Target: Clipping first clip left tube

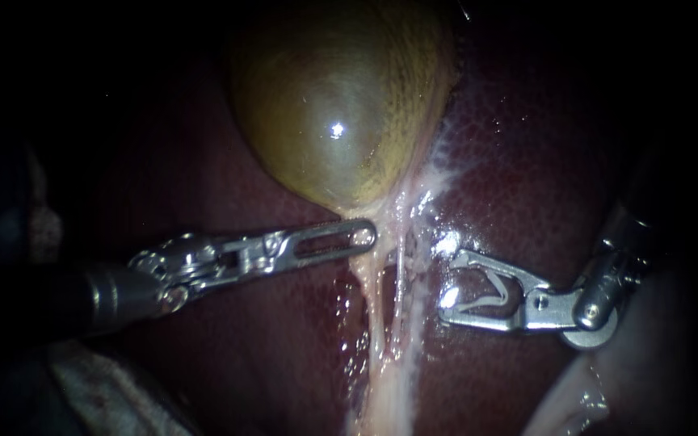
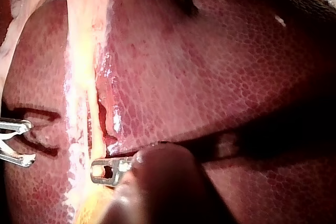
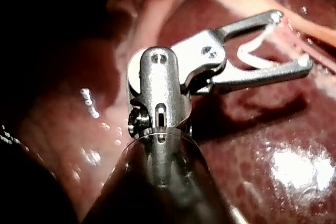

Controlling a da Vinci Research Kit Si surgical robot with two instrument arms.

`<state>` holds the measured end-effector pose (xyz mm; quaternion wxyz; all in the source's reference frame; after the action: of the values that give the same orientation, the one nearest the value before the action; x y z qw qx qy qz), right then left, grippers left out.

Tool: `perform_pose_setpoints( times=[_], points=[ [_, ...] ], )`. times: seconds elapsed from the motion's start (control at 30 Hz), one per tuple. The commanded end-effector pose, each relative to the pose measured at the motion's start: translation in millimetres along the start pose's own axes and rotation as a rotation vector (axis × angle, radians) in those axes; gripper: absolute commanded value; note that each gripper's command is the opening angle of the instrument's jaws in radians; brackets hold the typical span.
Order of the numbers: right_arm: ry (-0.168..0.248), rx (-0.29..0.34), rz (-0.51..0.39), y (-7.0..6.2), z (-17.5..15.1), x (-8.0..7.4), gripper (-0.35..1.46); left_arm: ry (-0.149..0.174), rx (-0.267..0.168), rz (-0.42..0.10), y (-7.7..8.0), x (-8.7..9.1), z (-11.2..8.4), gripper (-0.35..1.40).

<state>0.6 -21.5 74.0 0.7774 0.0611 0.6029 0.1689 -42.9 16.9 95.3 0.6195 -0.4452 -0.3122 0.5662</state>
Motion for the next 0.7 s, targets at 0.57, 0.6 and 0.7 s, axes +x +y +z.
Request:
perform_pose_setpoints(
  times=[0.57, 0.6, 0.7],
  points=[
    [-0.002, -0.011, 0.002, -1.4, 1.2, 0.7, 0.60, -0.018, -0.005, -0.021, 4.0, 0.6, -2.1, -0.35],
    [-0.002, -0.012, 0.002, -1.4, 1.2, 0.7, 0.60, -0.019, -0.005, -0.022, 4.1, 0.6, -2.2, -0.35],
    [-0.002, -0.015, 0.002, -1.6, 1.5, 0.8, 0.60, -0.020, -0.005, -0.018, 4.6, 0.6, -2.4, -0.35]
  ],
)
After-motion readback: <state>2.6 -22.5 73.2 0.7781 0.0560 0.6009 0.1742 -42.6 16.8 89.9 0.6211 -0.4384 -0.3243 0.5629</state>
